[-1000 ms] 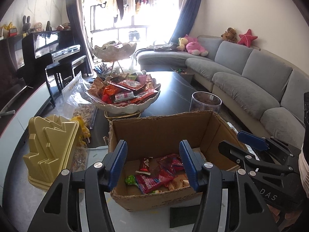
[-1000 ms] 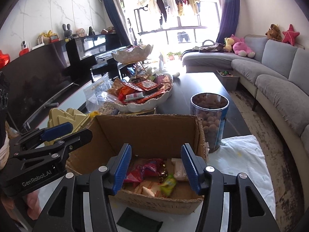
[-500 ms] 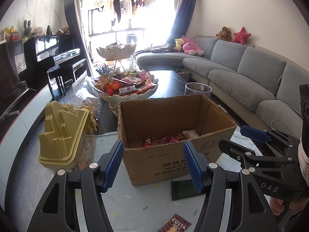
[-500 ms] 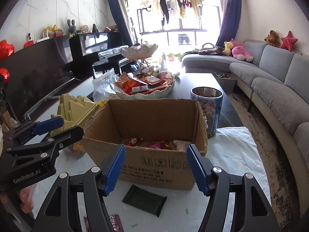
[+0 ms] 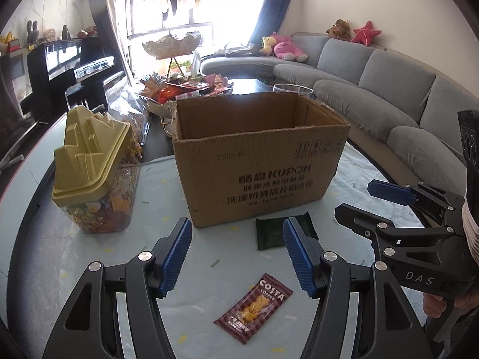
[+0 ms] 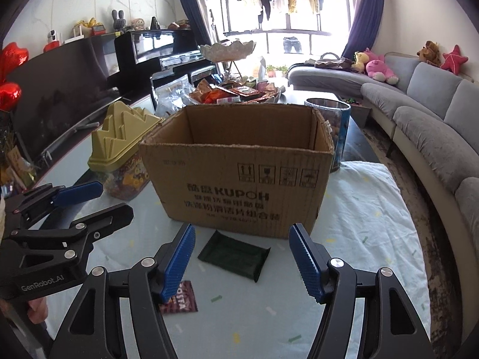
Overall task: Organize snacks
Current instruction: 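Return both tools to the COSTA packet and dark green packet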
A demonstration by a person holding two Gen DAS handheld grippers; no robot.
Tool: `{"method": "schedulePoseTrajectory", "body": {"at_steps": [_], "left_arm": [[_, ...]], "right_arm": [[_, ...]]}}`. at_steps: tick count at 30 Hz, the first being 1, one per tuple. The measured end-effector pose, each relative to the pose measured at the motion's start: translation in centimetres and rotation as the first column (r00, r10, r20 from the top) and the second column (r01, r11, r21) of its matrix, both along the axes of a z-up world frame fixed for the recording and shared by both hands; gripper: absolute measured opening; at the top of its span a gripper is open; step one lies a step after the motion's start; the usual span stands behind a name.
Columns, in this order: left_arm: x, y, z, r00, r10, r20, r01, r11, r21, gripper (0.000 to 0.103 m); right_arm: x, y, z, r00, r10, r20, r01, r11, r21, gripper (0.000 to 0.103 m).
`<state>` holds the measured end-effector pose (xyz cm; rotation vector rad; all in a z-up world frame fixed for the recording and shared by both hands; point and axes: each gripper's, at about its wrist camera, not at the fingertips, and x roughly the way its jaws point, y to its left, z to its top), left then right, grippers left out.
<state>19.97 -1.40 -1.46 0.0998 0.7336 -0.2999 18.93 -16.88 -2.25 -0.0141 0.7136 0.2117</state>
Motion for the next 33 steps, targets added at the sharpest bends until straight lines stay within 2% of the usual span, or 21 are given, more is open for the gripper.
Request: {"method": "schedulePoseTrajectory", "body": {"at_steps": [11,21,28,33], "left_arm": [[-2.0,0.0,-4.5,0.993,-0.03,-0.114,0.031,0.999,0.009,0.063],[-1.8,-0.4,-8.6,0.968,-0.088,-0.235,0.1,0.994,0.036,0.065],[-1.3,-1.1,-10.3,0.955,-0.112,-0.273,0.139,0.987,0.083,0.065],[-0.6,-1.5,-11.1,0.949,-0.115,-0.293,0.145,0.986,0.08,0.065]], "right_arm": [[-2.1,-0.1,-4.3,0.993,-0.001,-0.119,0.0,1.0,-0.014,0.066],[-2.6,0.5,-6.4,0.985,0.008,-0.171,-0.016,0.999,-0.049,0.066],[-2.4,0.5,-7.7,0.98,0.004,-0.201,-0.015,0.998,-0.056,0.066],[-2.0,0.2,-8.1,0.976,-0.008,-0.215,-0.005,0.998,-0.058,0.066]]}}
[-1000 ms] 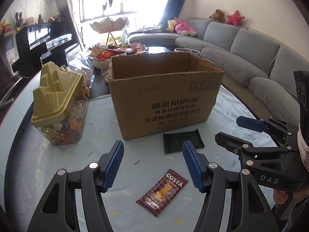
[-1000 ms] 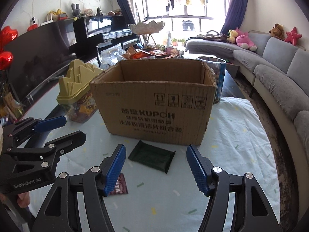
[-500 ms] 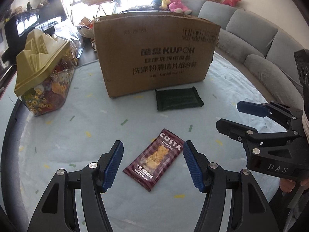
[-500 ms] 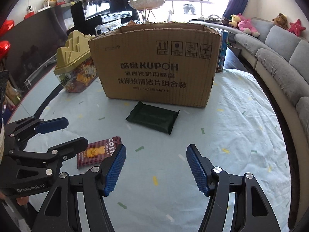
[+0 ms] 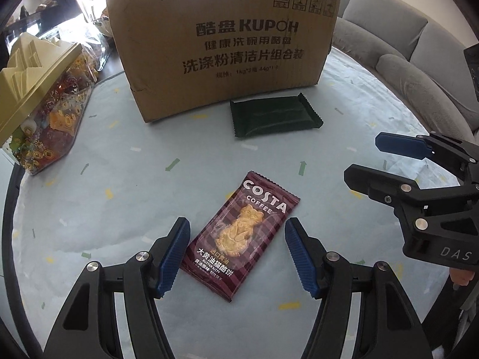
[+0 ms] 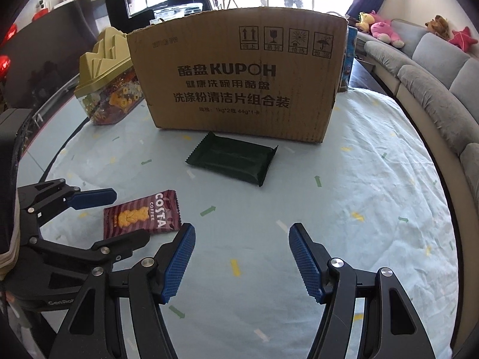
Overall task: Organize snacks
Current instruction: 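Return both tools to the COSTA packet and dark green packet, then grasp the COSTA packet with the left gripper while the right gripper grasps the dark green packet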
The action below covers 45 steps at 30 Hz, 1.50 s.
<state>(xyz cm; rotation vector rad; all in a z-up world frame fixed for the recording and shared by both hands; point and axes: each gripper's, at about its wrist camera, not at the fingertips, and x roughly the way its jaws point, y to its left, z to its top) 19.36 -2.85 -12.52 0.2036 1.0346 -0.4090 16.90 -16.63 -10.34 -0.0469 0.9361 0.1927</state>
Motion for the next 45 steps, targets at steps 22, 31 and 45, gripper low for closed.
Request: {"method": "schedulePoseTrajectory", "body": {"at_steps": [22,31,45], "left_arm": [[0.7,1.3,0.1,0.987,0.161,0.025,-0.155,0.977,-0.145,0.034],[0.9,2.8,1.6,0.951,0.308,0.036,-0.291,0.927,-0.234,0.034],[3.0,2.9,0.4,0.935,0.355,-0.015,-0.347,0.904,-0.251,0.034]], "right_arm": [[3.1,0.4,-0.6,0.996,0.094,-0.002,-0.094,0.995,-0.012,0.066],[6.1,2.7,0.2,0.953,0.303,0.018,-0.296,0.939,-0.173,0.068],[10.3,5.2,-2.2,0.856,0.512,-0.075,-0.509,0.808,-0.295,0.074]]}}
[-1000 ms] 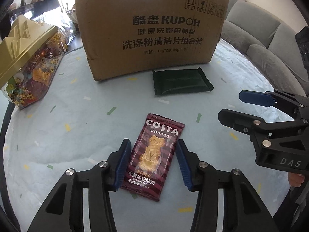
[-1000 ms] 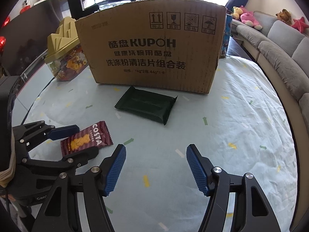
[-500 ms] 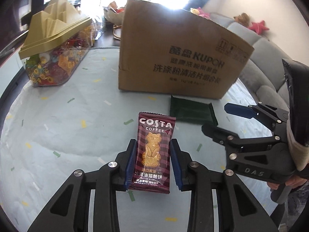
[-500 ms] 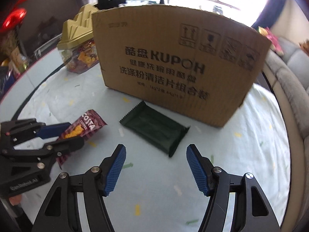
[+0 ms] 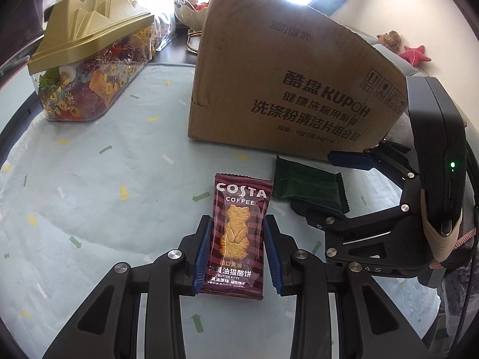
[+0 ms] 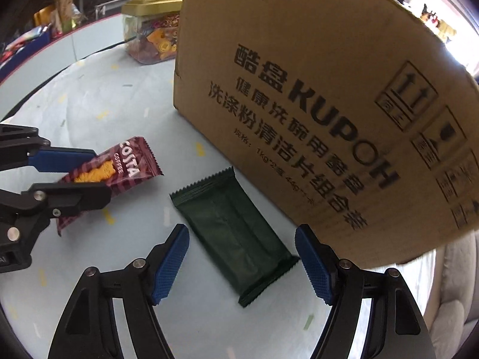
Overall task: Organize snacks
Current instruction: 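Grasp the COSTA packet with the left gripper while the right gripper grasps the dark green packet, then carry both packets into the cardboard box and open both grippers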
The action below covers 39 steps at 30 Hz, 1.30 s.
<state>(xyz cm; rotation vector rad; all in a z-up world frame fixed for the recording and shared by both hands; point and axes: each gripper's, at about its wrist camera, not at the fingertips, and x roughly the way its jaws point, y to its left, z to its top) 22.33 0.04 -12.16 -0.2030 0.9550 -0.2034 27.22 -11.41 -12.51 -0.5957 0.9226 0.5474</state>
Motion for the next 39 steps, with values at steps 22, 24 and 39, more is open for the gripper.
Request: {"method": "schedulePoseTrajectory", "body": {"at_steps": [22,24,39], "left_arm": [[-0.9,0.7,0.6,1.0,0.029,0.009,-0.029,0.999,-0.016,0.034],[-1.2,0.7,0.9,0.999,0.03,0.016,-0.03,0.999,-0.016,0.034],[-3.4,0.3,5.6,0.991,0.006,0.137,-0.006,1.0,0.0,0.034]], "right_arm": [[-2.8,-0.5,-0.6,0.992,-0.102,-0.068,0.112,0.979,0.171,0.045],[-3.4,-0.6,-0.6,0.99,-0.126,-0.063,0.136,0.972,0.194,0.045],[-6.7,-3.8,4.8,0.959,-0.284,0.003,0.263,0.894,0.362,0.045]]}}
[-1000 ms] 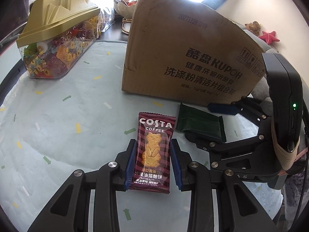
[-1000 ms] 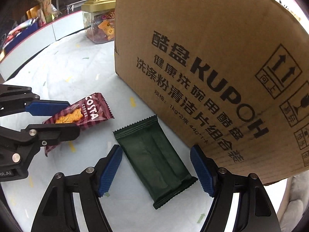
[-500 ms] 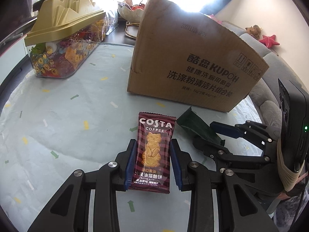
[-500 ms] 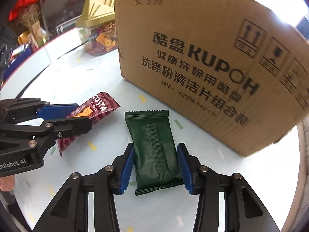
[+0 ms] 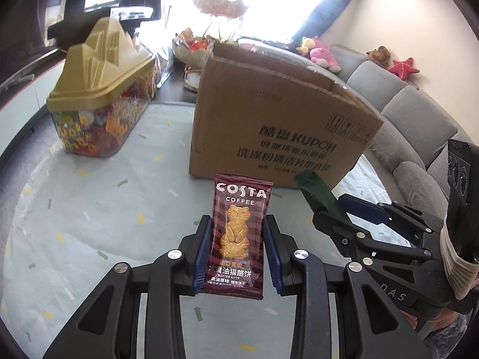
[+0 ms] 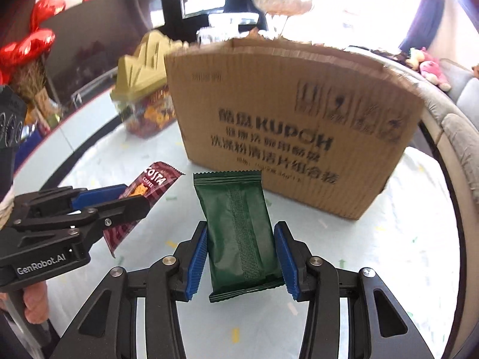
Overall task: Organize snacks
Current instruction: 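Carry both packets into the cardboard box and open both grippers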
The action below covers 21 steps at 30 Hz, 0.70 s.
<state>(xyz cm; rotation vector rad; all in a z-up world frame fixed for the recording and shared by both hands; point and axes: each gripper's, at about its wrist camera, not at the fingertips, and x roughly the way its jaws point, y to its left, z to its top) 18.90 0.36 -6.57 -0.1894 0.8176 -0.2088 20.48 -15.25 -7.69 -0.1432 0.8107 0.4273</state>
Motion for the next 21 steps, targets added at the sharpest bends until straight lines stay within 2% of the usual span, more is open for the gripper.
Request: {"method": "schedulePoseTrajectory", "body": {"at_steps": [10,21], "left_arm": [[-0.5,-0.5,4.3,0.991,-0.017,0.129,0.014,1.0,0.027,0.034],[1.6,-0.7,8.7,0.973,-0.026,0.229,0.022,1.0,0.02,0.034]], "right_arm": [[-1.2,-1.3,4.6,0.99,-0.089,0.107,0.083,0.995,0.059,0.045],[-0.5,-2.2,8.6,0.967,-0.181,0.18,0.162,0.98,0.112,0.045]]}}
